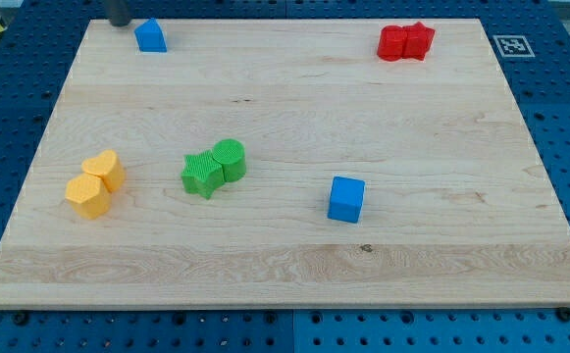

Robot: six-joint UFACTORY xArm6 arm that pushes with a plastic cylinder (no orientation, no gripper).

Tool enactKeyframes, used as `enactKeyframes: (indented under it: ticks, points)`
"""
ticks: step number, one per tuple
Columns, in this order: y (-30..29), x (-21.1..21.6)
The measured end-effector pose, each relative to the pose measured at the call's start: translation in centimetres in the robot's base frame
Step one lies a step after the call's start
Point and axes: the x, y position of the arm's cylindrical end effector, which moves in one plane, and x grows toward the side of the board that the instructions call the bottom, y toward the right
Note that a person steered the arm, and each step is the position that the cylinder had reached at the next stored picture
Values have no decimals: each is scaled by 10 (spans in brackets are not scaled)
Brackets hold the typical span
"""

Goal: Push blue triangle towards blue cube

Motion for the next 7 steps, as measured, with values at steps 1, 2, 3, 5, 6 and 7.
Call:
enactKeyframes:
  ticks: [1, 2, 3, 5, 6, 7]
  points:
    - [0, 22]
    - [10, 41]
    - [24, 32]
    - [51, 25]
    - [54, 45]
    - [66, 70]
